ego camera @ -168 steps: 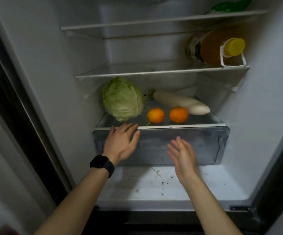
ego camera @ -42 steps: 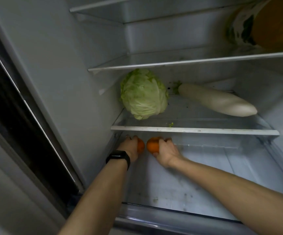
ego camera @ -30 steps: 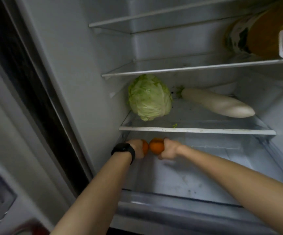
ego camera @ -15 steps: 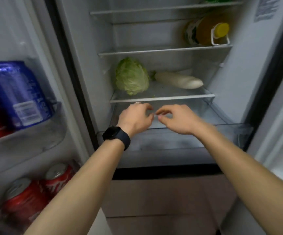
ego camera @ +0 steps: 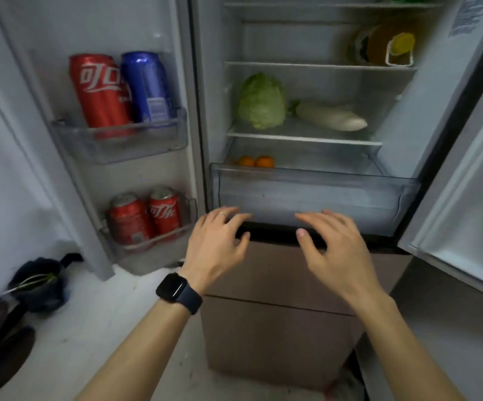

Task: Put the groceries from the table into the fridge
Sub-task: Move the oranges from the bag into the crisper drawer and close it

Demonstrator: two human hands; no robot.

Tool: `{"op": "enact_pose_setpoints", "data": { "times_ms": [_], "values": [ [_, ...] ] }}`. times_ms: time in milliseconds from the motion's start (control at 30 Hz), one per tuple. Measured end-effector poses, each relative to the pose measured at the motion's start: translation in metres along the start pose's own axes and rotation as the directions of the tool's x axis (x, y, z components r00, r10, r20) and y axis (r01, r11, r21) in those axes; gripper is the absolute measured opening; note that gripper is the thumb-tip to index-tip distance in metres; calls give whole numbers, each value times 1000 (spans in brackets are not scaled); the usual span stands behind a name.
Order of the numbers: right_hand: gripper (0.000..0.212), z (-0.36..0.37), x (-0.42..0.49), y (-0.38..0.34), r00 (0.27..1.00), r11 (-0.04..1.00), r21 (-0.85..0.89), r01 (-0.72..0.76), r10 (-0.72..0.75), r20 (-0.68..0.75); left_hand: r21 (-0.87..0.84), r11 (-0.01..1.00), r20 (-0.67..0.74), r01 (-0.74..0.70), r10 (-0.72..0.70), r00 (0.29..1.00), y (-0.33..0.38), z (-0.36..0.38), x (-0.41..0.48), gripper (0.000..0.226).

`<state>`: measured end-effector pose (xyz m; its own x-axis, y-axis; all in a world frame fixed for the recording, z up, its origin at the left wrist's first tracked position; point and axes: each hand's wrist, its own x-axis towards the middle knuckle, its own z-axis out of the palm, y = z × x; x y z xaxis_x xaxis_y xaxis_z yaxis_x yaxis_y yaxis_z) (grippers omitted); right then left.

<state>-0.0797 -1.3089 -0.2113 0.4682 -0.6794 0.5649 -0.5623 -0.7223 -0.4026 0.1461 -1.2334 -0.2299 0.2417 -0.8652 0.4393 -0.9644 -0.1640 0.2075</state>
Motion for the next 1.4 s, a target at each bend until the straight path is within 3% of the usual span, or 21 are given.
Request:
{"op": "enact_pose_setpoints", "data": {
  "times_ms": [200, 367, 533, 700, 833, 967, 1167, 1400],
  "values": [
    [32, 20, -61, -37, 983, 988, 115, 101, -117, 140, 80, 966, 15, 244, -246, 969, -29, -27, -127, 41],
    [34, 64, -103, -111, 924, 939, 242, 242, -300, 237, 169, 853, -26, 495, -498, 867, -67, -72, -257, 41],
    [34, 97, -152, -232, 770, 838, 407, 364, -516, 375, 244, 660, -146, 710, -699, 700, -99, -151, -392, 44],
    [35, 120, -209, -367, 595, 690, 549, 472, -709, 379, 243, 440, -299, 864, -814, 499, -119, -228, -527, 42],
    [35, 132, -267, -471, 484, 574, 631, 522, -808, 335, 229, 282, -348, 932, -870, 349, -136, -280, -631, 41],
    [37, 145, -330, -573, 390, 496, 701, 512, -862, 325, 231, 169, -364, 958, -898, 247, -167, -333, -727, 43],
    [39, 166, -395, -689, 319, 448, 740, 502, -891, 324, 207, 111, -370, 972, -911, 183, -223, -390, -819, 44],
    [42, 206, -417, -777, 268, 450, 719, 530, -893, 362, 165, 96, -356, 982, -923, 149, -298, -426, -867, 45]
  ]
}}
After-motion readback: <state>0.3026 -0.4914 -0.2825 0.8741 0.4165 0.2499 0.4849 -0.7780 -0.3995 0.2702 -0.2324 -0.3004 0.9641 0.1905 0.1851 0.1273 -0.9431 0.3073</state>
